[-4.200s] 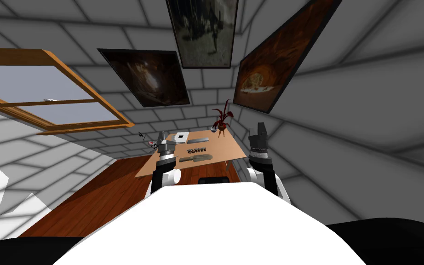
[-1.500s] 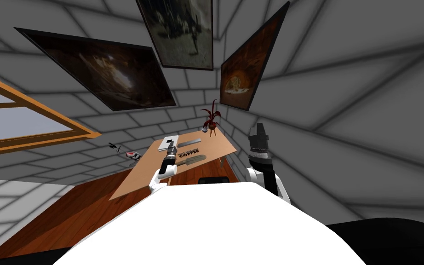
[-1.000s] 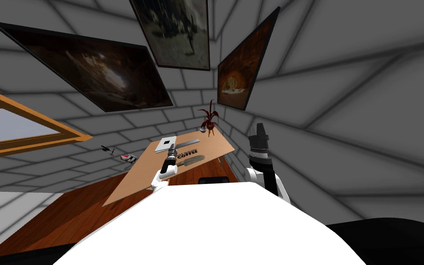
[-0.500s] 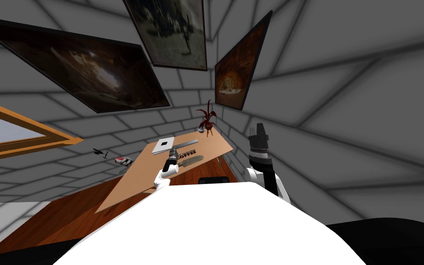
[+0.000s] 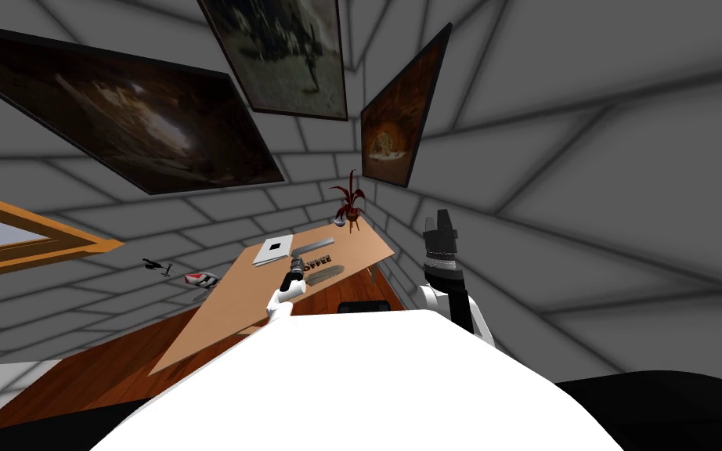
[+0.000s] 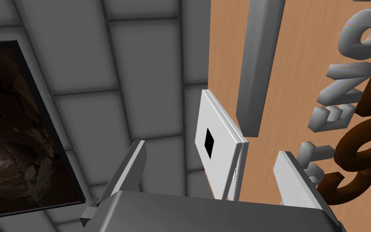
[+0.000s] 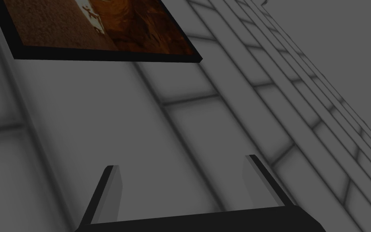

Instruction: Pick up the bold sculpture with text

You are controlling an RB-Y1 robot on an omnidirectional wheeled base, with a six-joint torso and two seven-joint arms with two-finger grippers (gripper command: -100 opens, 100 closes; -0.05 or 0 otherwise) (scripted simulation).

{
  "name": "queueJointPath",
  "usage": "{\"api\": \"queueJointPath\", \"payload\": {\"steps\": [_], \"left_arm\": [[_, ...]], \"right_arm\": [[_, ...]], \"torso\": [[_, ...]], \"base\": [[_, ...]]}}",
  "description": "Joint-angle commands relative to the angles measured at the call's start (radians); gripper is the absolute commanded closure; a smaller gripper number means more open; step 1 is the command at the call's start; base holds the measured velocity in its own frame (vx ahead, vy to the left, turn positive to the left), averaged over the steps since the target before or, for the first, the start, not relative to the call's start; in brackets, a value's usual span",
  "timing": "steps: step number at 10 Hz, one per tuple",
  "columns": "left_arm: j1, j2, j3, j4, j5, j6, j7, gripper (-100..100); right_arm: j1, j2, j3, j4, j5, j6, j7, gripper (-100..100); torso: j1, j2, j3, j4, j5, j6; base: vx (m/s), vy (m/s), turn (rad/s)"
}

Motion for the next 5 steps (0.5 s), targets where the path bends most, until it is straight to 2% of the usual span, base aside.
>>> {"api": "queueJointPath", "payload": {"steps": [1, 3, 5], "left_arm": [[-0.008, -0.003, 0.007, 0.028, -0.001, 0.001, 0.0, -100], [-0.042, -0.006, 0.032, 0.106, -0.002, 0.018, 0.0, -100], [-0.059, -0.006, 0.043, 0.142, -0.003, 0.025, 0.001, -100]], "right_arm": [[0.0, 0.0, 0.0, 0.0, 0.0, 0.0, 0.0, 0], [0.0, 0.0, 0.0, 0.0, 0.0, 0.0, 0.0, 0], [0.0, 0.0, 0.0, 0.0, 0.0, 0.0, 0.0, 0]], "torso": [[0.0, 0.0, 0.0, 0.0, 0.0, 0.0], [0.0, 0.0, 0.0, 0.0, 0.0, 0.0], [0.0, 0.0, 0.0, 0.0, 0.0, 0.0]], "base": [[-0.001, -0.009, -0.031], [-0.001, -0.011, -0.073], [0.0, -0.011, -0.064]]}}
